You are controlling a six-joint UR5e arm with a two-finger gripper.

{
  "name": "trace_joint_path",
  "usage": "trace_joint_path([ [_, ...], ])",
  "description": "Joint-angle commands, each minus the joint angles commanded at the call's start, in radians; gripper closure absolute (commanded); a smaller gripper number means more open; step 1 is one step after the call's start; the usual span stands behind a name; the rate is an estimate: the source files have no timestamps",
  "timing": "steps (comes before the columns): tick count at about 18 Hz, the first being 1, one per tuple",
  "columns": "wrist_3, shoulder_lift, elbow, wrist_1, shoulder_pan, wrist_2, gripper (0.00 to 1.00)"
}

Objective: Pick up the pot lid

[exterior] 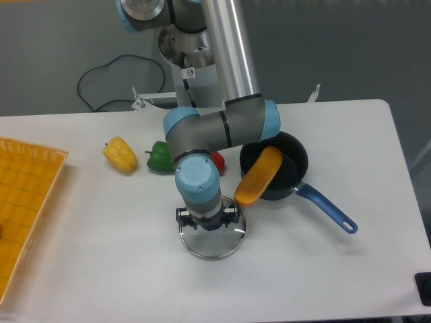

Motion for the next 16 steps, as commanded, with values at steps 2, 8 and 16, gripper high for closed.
trace_joint_path([
  [2, 0.000, 0.002, 0.000, 0.000, 0.000, -0.002, 0.35],
  [8, -0.002, 0.002, -0.002, 0.000, 0.000, -0.002, 0.46],
  [16, -0.005, 0.002, 0.035, -0.038, 0.000, -0.002, 0.49],
])
